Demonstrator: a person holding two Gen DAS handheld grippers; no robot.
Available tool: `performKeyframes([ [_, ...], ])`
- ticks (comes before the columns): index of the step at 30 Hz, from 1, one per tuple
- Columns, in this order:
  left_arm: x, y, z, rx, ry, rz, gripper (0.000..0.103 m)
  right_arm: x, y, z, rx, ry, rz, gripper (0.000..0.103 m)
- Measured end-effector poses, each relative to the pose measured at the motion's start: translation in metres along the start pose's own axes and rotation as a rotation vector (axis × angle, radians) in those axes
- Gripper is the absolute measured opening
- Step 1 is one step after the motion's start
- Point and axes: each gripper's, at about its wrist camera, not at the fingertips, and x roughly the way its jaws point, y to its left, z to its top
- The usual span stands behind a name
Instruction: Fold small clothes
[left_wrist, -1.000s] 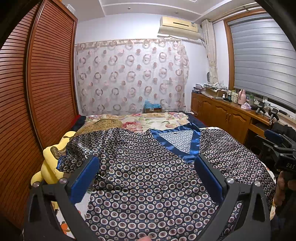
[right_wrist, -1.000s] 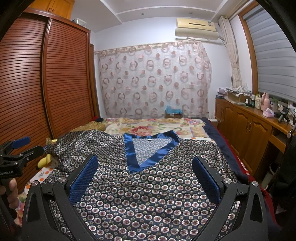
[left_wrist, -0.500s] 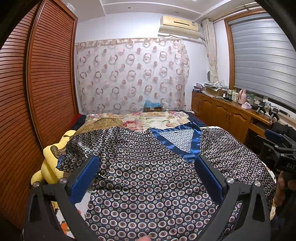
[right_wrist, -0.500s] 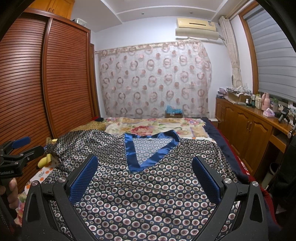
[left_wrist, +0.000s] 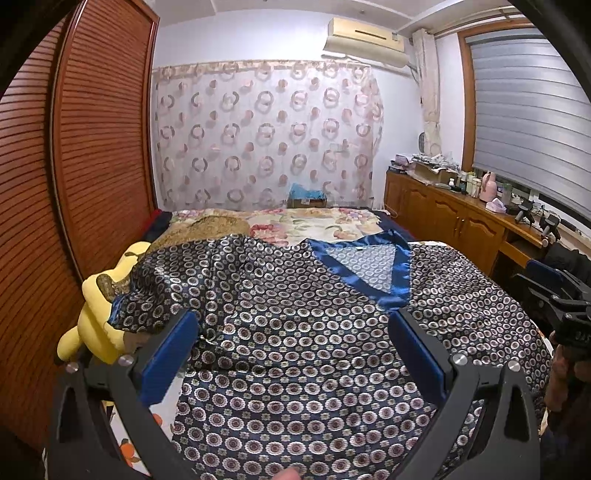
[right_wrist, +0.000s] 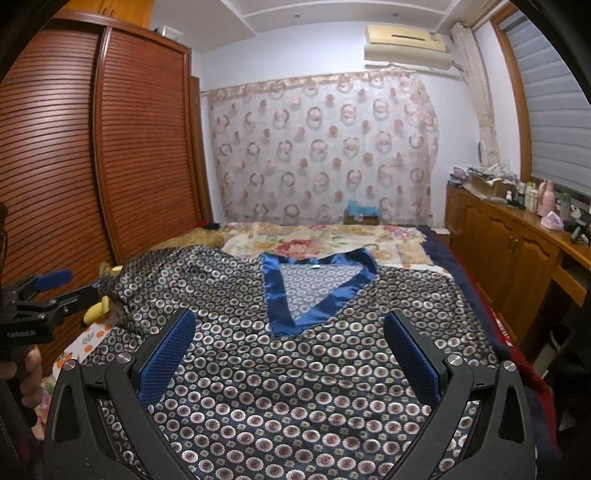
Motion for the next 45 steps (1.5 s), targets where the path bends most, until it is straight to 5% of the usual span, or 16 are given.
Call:
performKeyframes([
  [12,0.042,0.047,-0.005,0.027,0.116,-0.019,0.103,0.059,0.016,-0.004,-0.054,0.115,0.018,0.103],
  [18,0.057,0.079,-0.004,0.046,0.149,0.029,0.103,0.097,0.03,-0.018,-0.082,0.21,0.047,0.103],
  [26,0.077,0.132,0.008,0.08,0.138,0.127,0.103,0.127,0.059,-0.01,-0.141,0.21,0.108,0.103],
  [40,0.13,0.207,0.021,0.002,0.211,0.071,0.103,0.203,0.106,-0.004,-0.238,0.281,0.191,0.103],
  [45,0.152,0.224,0.022,-0.079,0.287,0.011,0.08,0.224,0.108,-0.004,-0.196,0.331,0.26,0.103],
])
